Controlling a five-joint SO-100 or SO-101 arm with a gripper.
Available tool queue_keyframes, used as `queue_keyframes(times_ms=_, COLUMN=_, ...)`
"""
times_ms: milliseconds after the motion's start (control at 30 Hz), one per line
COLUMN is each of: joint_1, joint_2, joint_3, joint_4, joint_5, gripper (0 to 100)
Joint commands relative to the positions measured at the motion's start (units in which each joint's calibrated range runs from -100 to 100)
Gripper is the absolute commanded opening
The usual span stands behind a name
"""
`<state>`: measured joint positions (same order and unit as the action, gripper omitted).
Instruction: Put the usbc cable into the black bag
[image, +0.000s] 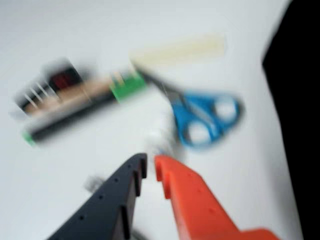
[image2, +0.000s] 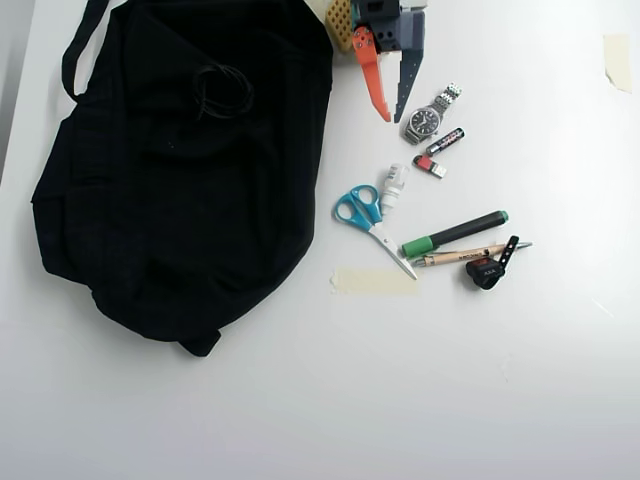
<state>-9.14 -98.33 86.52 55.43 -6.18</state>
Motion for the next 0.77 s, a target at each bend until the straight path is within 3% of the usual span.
queue_keyframes(times_ms=0, joint_1=-0.06, joint_2=-1.25, joint_3=8.09, joint_4=-0.48, joint_5=0.1, gripper=3)
queue_keyframes(times_ms=133, joint_1=-1.18, joint_2=-1.17, joint_3=12.76, joint_4=0.64, joint_5=0.2, gripper=2)
queue_keyframes(times_ms=367, joint_1=-0.59, joint_2=-1.17, joint_3=12.76, joint_4=15.37, joint_5=0.25, gripper=2)
queue_keyframes(times_ms=733, joint_1=-0.59, joint_2=-1.17, joint_3=12.76, joint_4=15.2, joint_5=0.25, gripper=2)
